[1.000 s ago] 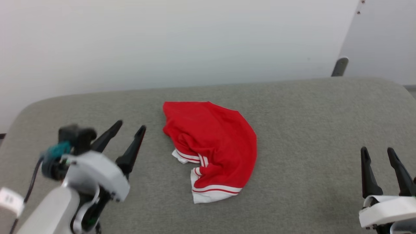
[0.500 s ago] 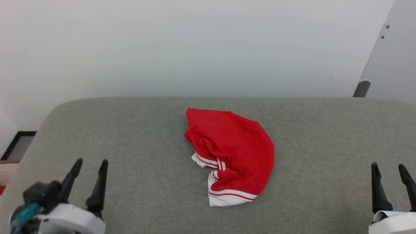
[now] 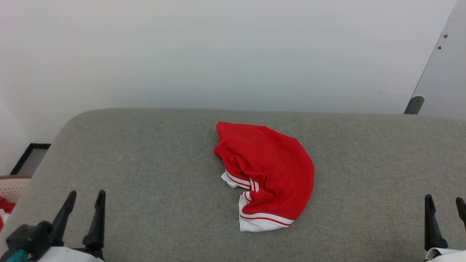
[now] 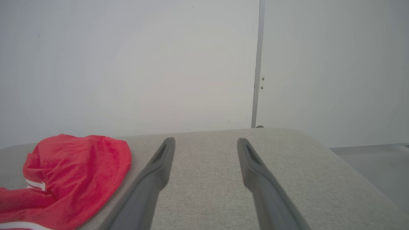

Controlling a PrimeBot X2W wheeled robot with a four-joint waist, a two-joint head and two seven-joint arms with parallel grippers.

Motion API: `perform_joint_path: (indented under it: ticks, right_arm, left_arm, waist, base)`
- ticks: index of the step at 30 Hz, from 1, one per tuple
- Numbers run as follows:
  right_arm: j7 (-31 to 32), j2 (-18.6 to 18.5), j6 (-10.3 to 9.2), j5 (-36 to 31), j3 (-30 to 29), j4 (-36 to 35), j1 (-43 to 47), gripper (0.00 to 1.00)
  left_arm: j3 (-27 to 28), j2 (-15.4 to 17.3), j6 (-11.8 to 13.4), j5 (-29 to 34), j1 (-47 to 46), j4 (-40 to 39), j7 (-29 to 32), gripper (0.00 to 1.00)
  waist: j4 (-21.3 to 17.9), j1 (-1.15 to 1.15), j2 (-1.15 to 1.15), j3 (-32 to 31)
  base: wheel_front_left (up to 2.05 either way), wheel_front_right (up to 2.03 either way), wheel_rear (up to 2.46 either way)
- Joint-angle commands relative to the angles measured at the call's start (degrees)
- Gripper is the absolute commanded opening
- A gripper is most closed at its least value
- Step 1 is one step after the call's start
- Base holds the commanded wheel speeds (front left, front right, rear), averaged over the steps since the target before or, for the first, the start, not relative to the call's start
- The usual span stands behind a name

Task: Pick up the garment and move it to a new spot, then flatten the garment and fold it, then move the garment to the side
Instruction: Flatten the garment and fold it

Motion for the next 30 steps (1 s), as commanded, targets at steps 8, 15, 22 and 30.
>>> perform_joint_path:
  ticks: [8,15,22,30]
  right_arm:
    - [0.79,0.38,0.03,-0.65,0.70,-0.78,-0.57,1.00]
    - [2.16,0.13,0.03,0.48,3.44,-1.08,-1.09,1.00]
    - [5.77,-1.65,0.03,3.17,8.78,-1.02,-2.65,1.00]
    - [14.19,-3.67,0.03,7.15,14.27,0.87,-5.25,1.00]
  left_arm:
    - [2.18,-1.50,-1.99,1.64,0.95,0.05,-0.05,1.00]
    - [3.00,-1.98,-2.26,1.38,0.80,0.32,-0.05,1.00]
    - [2.85,-1.82,-1.98,1.46,-0.63,0.72,0.30,1.00]
    - [0.21,-3.13,-2.23,2.25,-4.27,2.01,1.66,1.00]
  waist:
    - [0.20,0.00,0.00,0.37]
    - [1.23,0.00,0.00,0.85]
    - [4.97,0.00,0.00,1.47]
    - [12.95,0.00,0.00,2.73]
  base:
    - [0.00,0.00,0.00]
    - [0.00,0.00,0.00]
    - [0.00,0.00,0.00]
    - [0.00,0.00,0.00]
